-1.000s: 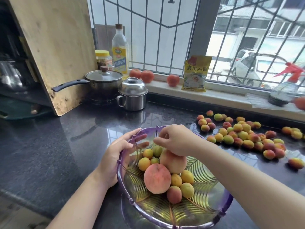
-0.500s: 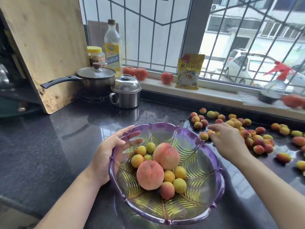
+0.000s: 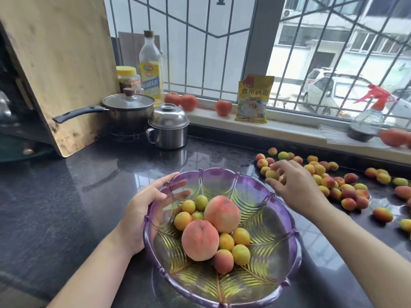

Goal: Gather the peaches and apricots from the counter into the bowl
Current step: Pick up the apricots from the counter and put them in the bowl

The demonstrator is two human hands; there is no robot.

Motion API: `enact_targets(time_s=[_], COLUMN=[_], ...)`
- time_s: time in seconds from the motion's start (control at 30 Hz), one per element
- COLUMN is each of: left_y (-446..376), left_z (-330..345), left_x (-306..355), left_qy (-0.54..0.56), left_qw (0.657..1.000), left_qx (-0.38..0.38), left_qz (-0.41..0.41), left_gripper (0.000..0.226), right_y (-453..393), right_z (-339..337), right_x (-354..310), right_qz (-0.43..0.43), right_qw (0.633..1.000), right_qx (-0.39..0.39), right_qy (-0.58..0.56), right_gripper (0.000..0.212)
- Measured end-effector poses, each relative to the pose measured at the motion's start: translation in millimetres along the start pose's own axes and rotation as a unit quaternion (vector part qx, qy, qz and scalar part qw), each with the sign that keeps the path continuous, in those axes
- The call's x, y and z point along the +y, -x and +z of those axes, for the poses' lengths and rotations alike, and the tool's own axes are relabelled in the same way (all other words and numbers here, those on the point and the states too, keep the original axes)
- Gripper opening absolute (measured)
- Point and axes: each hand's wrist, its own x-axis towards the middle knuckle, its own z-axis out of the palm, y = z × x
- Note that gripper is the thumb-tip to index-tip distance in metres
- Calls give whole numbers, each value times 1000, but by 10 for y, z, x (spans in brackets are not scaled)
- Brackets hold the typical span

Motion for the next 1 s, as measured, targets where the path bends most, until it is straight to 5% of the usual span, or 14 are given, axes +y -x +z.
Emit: enact_targets(time_s=[0.13,0.3,0.5,1.0], left_y=[-13,-7,4,-10], left_z=[-1,-4,11,-9], left_x=[-2,-3,12,-2], left_qy=[-1,14,6,5], left_qw=[1000,1000,1000,1000], left_qx=[-2,-1,-3,3], left_qz=[-2,-6,-12,-16], left_gripper=[65,66,66,65], right_y=[-117,-161,-171,-148], right_z=[-282,-478,1,196], right_x=[-296,-833,-1234,-1413], right_qz=[41,34,25,-14], right_qw=[987,950,960,978], right_qx=[46,-116,-210,-208], right_qy=[-147,-286,-181,31], right_gripper=[24,26,17,25])
